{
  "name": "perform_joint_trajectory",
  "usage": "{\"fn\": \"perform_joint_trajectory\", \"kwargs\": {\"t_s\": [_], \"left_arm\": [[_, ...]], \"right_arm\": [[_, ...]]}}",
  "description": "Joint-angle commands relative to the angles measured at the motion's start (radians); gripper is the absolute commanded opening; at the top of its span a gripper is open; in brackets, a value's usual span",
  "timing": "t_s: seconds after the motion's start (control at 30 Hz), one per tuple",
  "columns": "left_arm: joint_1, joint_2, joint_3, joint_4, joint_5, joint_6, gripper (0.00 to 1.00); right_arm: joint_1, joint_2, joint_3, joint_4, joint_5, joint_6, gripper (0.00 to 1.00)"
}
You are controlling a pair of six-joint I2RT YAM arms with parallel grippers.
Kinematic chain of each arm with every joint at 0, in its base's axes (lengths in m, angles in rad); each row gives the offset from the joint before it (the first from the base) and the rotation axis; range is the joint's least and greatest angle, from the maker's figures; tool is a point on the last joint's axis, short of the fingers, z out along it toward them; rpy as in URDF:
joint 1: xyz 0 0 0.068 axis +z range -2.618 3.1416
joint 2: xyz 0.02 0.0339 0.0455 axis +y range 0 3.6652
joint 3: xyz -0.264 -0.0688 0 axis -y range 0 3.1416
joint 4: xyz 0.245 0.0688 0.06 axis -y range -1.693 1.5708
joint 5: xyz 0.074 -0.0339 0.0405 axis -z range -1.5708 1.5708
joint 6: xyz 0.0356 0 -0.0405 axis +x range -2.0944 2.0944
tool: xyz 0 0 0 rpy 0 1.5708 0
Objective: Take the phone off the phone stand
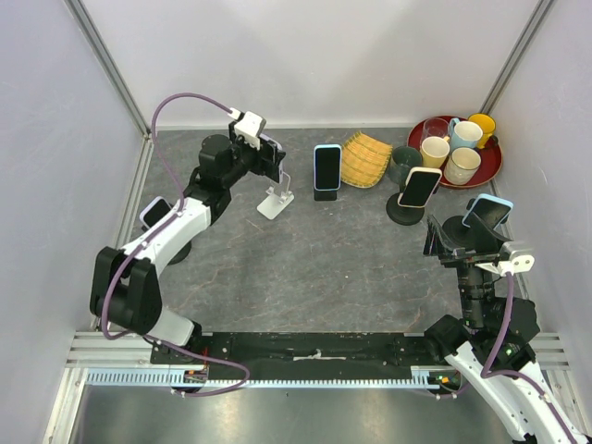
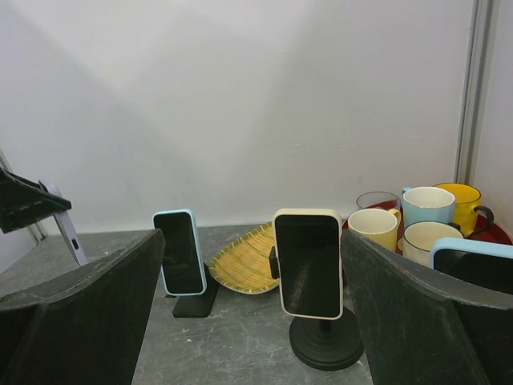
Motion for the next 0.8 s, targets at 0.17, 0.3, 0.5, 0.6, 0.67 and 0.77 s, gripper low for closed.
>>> {"fn": "perform_joint_trajectory", "kwargs": {"t_s": [0.17,0.3,0.5,0.6,0.67,0.77], "left_arm": [[-0.074,-0.171,0.001,-0.13,-0.144,-0.225,0.02],[-0.134,-0.231,-0.059,-0.178,-0.155,-0.358,0.02],[-0.241,-0.242,-0.073,-0.356,-0.188,-0.433,0.02],[-0.293,-0.217,-0.065,-0.448,-0.213,-0.469,0.02],[-0.33,-0.194,-0.05,-0.497,-0.225,-0.473,0.02],[-0.369,-0.143,-0.027,-0.594,-0.265,-0.499,0.02]], "right_arm": [[0.004,-0.004,-0.001,0.02,-0.019,0.012,0.98],[0.004,-0.004,0.001,0.018,-0.024,0.01,0.98],[0.005,-0.012,0.007,0.012,-0.027,0.013,0.98],[0.004,-0.01,0.008,0.008,-0.025,0.018,0.98],[0.005,-0.012,0.01,0.008,-0.028,0.02,0.98],[0.005,-0.01,0.01,0.005,-0.025,0.02,0.98]]}}
